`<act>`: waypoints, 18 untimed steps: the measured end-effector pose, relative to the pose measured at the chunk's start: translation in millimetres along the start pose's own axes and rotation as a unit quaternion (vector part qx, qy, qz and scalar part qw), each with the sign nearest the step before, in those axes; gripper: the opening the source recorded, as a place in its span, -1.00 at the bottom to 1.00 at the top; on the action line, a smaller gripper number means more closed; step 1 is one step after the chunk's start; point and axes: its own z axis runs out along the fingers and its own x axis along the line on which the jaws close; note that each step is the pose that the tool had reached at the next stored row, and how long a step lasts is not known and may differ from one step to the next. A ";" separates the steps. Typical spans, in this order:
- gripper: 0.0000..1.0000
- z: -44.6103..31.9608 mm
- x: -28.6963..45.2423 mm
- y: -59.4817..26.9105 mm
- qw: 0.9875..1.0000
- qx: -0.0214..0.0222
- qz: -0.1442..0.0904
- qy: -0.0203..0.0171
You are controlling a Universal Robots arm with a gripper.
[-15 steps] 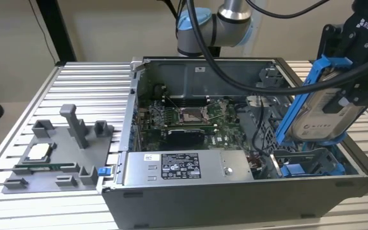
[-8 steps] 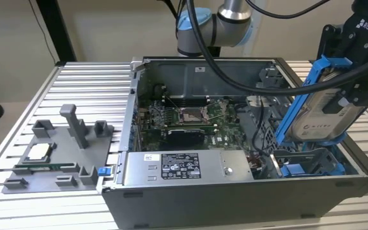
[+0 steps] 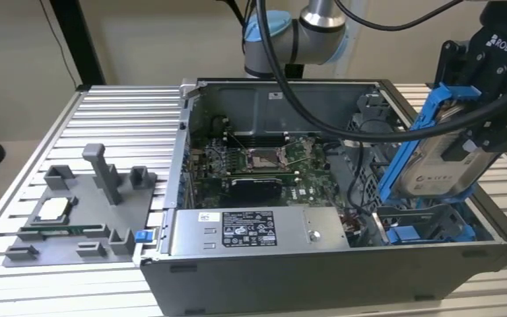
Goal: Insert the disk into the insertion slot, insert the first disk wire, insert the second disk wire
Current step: 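Insert the disk into the insertion slot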
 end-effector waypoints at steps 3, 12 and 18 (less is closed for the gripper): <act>-1.00 2.9 0.7 -3.4 1.000 0.000 0.000 0.000; -1.00 15.3 1.7 -12.6 1.000 0.000 0.000 -0.001; -1.00 24.5 1.8 -16.5 1.000 0.000 0.000 -0.002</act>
